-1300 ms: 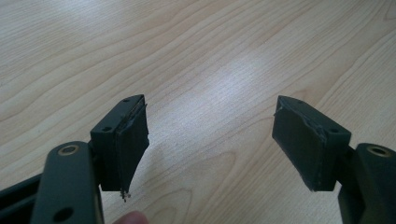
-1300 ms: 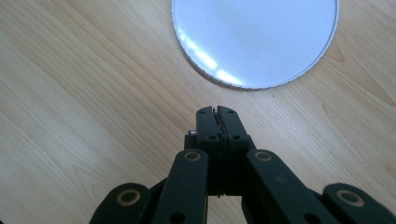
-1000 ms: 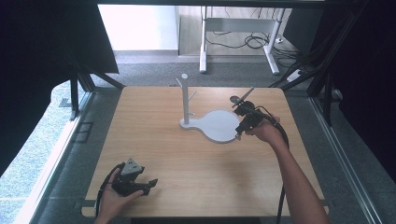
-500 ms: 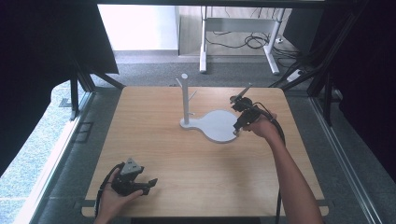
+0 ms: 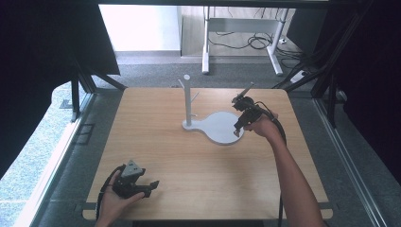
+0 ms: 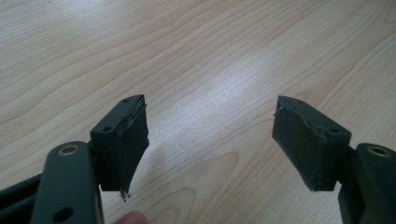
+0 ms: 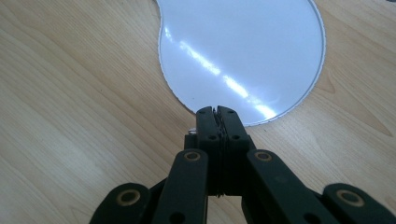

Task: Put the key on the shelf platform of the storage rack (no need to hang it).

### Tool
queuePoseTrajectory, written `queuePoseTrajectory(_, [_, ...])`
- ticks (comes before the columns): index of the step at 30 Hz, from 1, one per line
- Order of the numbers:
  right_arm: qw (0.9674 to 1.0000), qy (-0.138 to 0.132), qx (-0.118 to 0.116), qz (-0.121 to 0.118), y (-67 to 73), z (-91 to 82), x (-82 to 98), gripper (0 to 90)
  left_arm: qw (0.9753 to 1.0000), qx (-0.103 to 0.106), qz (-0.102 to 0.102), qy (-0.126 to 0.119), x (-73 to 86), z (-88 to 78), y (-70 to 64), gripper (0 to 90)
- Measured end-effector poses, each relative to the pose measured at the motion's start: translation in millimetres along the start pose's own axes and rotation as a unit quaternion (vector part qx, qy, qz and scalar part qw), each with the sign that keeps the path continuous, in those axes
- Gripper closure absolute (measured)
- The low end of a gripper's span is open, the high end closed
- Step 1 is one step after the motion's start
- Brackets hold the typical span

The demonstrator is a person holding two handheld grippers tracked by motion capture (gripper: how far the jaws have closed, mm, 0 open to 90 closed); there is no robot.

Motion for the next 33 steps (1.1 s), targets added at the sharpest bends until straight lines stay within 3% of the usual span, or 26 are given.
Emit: queuePoseTrajectory(33, [1.0000, 0.005, -0.001, 0.002, 4.2, 13.0, -42.1, 89.8, 1.0000, -0.001, -0.001, -0.003, 0.4, -1.8, 1.8, 27.1])
Point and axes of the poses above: each handheld gripper's, and its own axes: z roughly forward along the jaws, x roughly out of its underside, y roughly to its left, the point moved 4 cm from there along z, roughly forward along the jaws, and after that the axes turned 9 degrees about y, right-handed, at the moved point
